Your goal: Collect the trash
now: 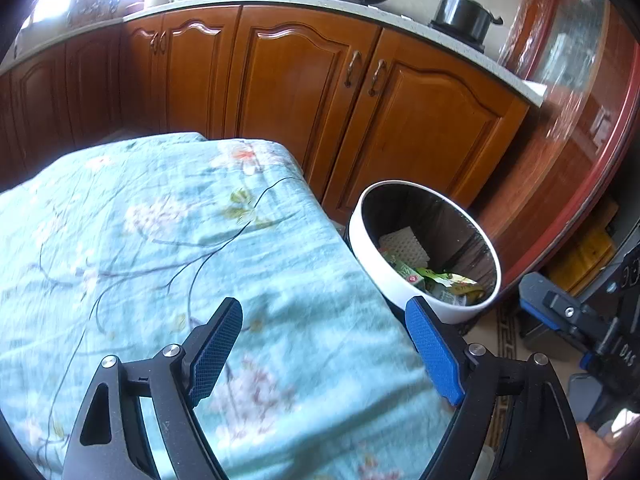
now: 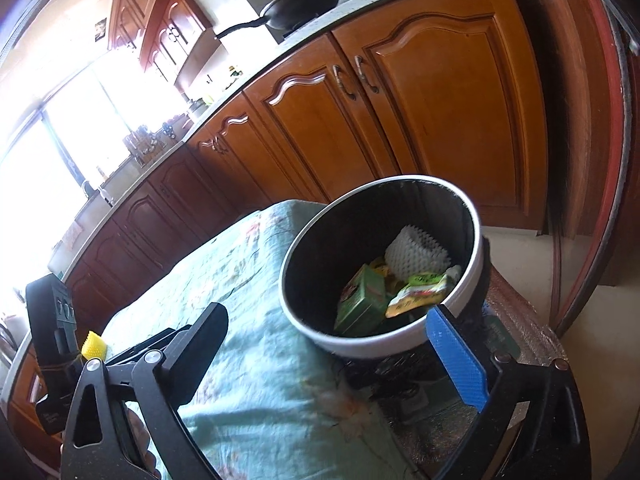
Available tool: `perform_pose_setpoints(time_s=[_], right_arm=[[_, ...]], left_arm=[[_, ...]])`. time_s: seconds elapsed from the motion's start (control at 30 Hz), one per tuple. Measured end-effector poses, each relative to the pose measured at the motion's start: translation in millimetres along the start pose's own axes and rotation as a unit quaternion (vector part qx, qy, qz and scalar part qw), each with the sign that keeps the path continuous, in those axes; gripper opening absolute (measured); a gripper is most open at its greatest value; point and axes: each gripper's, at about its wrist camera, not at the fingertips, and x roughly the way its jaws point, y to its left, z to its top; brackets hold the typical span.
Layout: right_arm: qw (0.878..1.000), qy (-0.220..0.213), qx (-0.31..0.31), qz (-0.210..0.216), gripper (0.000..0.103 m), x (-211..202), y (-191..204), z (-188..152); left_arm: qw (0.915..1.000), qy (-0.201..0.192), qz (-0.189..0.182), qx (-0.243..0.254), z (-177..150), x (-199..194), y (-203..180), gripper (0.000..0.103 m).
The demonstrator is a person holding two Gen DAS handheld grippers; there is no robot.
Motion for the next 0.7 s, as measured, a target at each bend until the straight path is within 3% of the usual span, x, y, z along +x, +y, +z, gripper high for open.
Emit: perform_pose_setpoints(time_s=[0.27, 0.47, 0.6, 0.7], right_arm=[[0.998, -0.038, -0.042, -0.008, 0.102, -11.2, 43.5, -35.4], [0.992, -0.086, -0.085, -0.030, 0.102, -25.9, 73.2, -46.3], [0.980, -0.148, -0.123, -0.049, 0.103, -47.9, 93.7, -48.8], [0.970, -0.182, -0.143, -0.068, 0.103, -53.5, 100.7, -56.4]], left_arm=[[0.9987, -0.047, 0.019, -0.008, -29.2, -54.9, 36.3, 0.085], [0.9943, -0.094, 0.050, 0.003, -44.4, -88.0, 40.1, 0.090], [0.9847, -0.153, 0.083, 0.011, -59.7, -111.7, 38.1, 0.102], [0.9768, -0.181, 0.113, 0.025, -74.4, -120.4, 34.4, 0.102]])
